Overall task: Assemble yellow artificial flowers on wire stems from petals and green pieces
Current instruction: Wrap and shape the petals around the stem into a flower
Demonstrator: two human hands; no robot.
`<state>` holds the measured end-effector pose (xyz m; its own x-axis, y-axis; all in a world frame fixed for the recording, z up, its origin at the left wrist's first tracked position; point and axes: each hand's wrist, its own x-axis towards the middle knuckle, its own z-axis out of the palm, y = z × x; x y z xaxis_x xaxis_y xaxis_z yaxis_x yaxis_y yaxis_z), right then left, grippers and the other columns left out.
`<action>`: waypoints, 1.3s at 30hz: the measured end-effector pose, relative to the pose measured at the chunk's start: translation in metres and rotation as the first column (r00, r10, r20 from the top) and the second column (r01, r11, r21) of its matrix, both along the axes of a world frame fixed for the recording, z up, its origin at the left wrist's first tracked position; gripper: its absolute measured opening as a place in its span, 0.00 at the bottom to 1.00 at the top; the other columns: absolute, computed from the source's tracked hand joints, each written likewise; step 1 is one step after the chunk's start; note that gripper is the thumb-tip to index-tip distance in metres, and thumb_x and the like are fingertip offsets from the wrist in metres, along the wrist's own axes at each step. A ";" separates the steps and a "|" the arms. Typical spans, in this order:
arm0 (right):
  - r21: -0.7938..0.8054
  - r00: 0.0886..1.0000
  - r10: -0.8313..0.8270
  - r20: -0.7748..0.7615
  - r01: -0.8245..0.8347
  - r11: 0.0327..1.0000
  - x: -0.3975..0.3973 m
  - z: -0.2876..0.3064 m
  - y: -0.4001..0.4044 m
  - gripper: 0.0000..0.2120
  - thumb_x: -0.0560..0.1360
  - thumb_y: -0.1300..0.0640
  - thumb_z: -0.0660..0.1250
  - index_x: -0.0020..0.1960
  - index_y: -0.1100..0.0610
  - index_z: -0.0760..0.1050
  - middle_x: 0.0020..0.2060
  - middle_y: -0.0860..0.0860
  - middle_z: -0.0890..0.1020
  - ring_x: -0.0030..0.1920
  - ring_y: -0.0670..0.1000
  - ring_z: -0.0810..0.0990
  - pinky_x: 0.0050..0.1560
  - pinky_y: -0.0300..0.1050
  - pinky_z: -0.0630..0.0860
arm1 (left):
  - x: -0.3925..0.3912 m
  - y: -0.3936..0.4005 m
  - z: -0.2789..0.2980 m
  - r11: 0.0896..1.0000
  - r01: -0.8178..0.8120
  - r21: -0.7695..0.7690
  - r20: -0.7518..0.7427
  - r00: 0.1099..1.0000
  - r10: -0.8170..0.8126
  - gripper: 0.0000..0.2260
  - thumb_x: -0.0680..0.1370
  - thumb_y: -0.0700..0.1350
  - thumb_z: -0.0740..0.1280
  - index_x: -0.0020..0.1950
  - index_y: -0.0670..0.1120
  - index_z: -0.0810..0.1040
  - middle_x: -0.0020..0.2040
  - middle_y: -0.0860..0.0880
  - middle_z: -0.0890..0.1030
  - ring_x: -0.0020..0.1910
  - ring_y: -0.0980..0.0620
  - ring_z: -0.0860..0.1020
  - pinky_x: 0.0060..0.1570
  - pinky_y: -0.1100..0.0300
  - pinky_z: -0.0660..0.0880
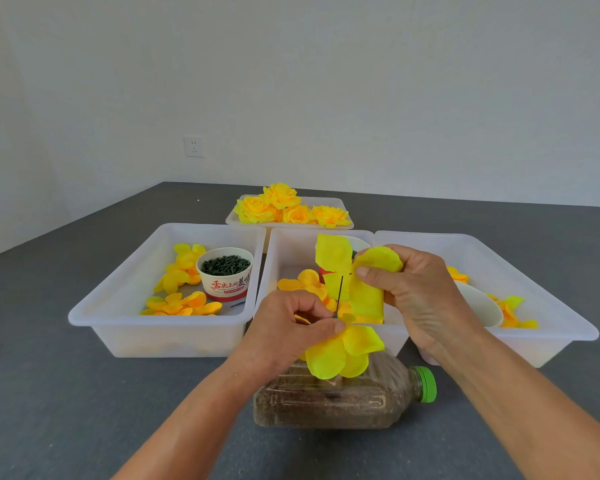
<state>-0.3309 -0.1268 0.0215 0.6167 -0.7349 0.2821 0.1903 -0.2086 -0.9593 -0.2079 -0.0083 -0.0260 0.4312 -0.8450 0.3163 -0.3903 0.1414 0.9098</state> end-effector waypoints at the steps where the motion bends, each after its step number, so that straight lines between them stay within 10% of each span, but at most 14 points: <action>1: -0.007 1.000 0.001 0.004 -0.001 1.000 0.000 0.001 0.001 0.07 0.67 0.66 0.73 0.41 0.54 0.82 0.36 0.51 0.85 0.38 0.50 0.84 0.37 0.42 0.81 | 0.000 0.000 0.000 1.000 -0.001 0.000 -0.003 1.000 0.001 0.04 0.69 0.43 0.75 0.35 0.51 0.83 0.36 0.48 0.83 0.36 0.53 0.78 0.41 0.52 0.77; 30: -0.372 1.000 -0.012 0.011 0.015 0.928 -0.010 0.010 0.020 0.15 0.67 0.69 0.72 0.36 0.48 0.81 0.34 0.41 0.84 0.40 0.41 0.82 0.44 0.34 0.79 | -0.003 0.002 0.003 1.000 -0.020 0.016 -0.012 1.000 0.020 0.07 0.69 0.43 0.75 0.33 0.52 0.82 0.36 0.48 0.83 0.37 0.53 0.78 0.42 0.53 0.77; 36: -0.691 0.997 -0.080 0.018 0.070 0.719 -0.015 0.004 0.023 0.11 0.66 0.67 0.74 0.44 0.54 0.82 0.41 0.42 0.83 0.46 0.38 0.80 0.48 0.27 0.74 | -0.003 0.002 0.002 1.000 -0.013 0.011 -0.011 1.000 0.013 0.06 0.69 0.43 0.75 0.34 0.52 0.82 0.37 0.49 0.83 0.37 0.53 0.79 0.44 0.51 0.78; 39: -0.869 0.995 -0.077 0.063 0.093 0.486 -0.015 -0.001 0.022 0.10 0.64 0.70 0.75 0.44 0.61 0.82 0.44 0.53 0.84 0.46 0.50 0.82 0.50 0.42 0.77 | -0.002 0.000 0.001 1.000 -0.015 0.009 -0.014 1.000 0.015 0.06 0.69 0.43 0.75 0.33 0.52 0.82 0.35 0.51 0.83 0.37 0.54 0.79 0.43 0.51 0.78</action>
